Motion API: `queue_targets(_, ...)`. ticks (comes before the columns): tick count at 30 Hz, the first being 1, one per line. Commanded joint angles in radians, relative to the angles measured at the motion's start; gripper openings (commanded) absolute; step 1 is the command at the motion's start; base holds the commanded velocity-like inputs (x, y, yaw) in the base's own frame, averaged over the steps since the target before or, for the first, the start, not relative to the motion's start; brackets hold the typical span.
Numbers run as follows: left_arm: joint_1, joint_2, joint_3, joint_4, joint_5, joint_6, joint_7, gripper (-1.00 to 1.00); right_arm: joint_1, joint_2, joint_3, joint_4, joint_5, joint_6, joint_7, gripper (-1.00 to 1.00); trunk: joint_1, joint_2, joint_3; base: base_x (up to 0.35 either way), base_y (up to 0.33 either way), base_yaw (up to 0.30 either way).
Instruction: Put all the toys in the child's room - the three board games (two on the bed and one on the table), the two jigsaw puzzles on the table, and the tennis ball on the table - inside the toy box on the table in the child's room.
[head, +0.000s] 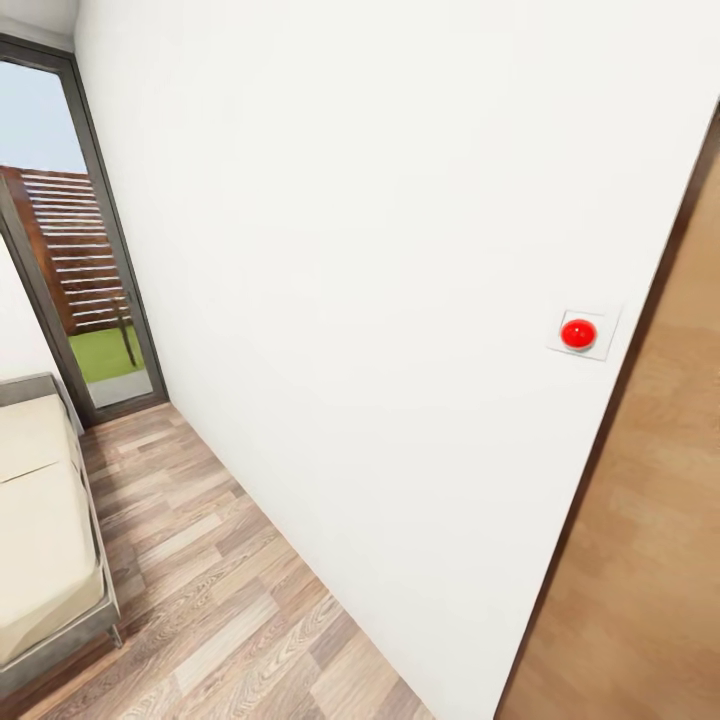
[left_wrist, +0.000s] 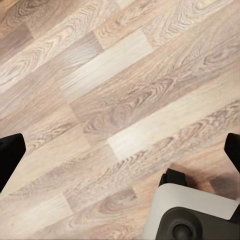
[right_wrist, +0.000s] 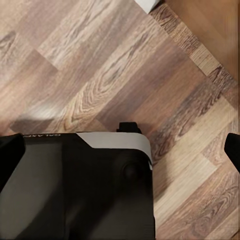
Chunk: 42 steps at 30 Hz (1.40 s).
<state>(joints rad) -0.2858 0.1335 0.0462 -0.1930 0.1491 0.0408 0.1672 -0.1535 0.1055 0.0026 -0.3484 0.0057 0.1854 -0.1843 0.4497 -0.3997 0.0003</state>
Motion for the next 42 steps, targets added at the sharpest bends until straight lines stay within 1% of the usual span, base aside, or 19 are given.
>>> queue_targets(1,0.000,0.000,0.004,-0.001,0.007,0.004,0.000,1.00,0.000,-0.001,0.001,-0.002,0.000,0.006,-0.003,1.00,0.000,0.000,0.000,0.000,0.000,0.000)
queue_targets(3,-0.001,-0.001,0.001,0.001,0.008,0.005,-0.003,1.00,0.000,-0.004,0.002,-0.004,-0.001,0.004,0.001,1.00,0.000,0.000,0.000,0.000,0.000,0.000)
queue_targets(7,-0.002,-0.005,-0.004,0.004,0.006,0.003,-0.006,1.00,0.000,-0.003,0.003,-0.005,-0.001,0.002,0.002,1.00,0.000,0.000,0.000,0.000,0.000,0.000)
queue_targets(11,-0.002,-0.017,-0.005,0.006,0.005,0.004,-0.007,1.00,0.000,0.002,0.004,-0.006,0.001,0.000,-0.002,1.00,0.000,0.000,0.000,0.000,0.000,0.000)
queue_targets(14,-0.003,-0.034,-0.006,0.007,0.004,0.004,-0.007,1.00,0.000,0.004,0.005,-0.006,0.000,-0.002,-0.004,1.00,0.000,0.000,0.000,0.000,0.000,0.022)
queue_targets(16,-0.003,-0.039,-0.007,0.007,0.003,0.003,-0.008,1.00,0.000,0.004,0.005,-0.005,0.000,-0.002,-0.004,1.00,0.000,0.000,0.000,0.000,0.000,0.114)
queue_targets(23,-0.001,-0.046,-0.007,0.007,0.005,0.000,-0.008,1.00,0.000,0.006,0.006,-0.003,0.003,-0.010,-0.004,1.00,0.000,0.000,0.000,0.000,0.000,0.237)
queue_targets(29,0.000,-0.048,-0.008,0.008,0.008,-0.001,-0.008,1.00,0.000,0.006,0.007,0.000,0.003,-0.056,-0.004,1.00,0.000,0.000,0.000,0.000,0.000,0.283)
queue_targets(33,0.000,-0.048,-0.008,0.022,0.006,-0.004,-0.008,1.00,0.000,0.007,0.008,0.000,0.003,-0.069,-0.004,1.00,0.000,0.000,0.000,0.000,0.000,0.290)
queue_targets(42,0.000,-0.048,-0.008,0.042,0.006,-0.059,-0.008,1.00,0.000,0.007,0.010,0.000,0.005,-0.076,-0.004,1.00,0.000,0.000,0.000,0.000,0.000,0.292)
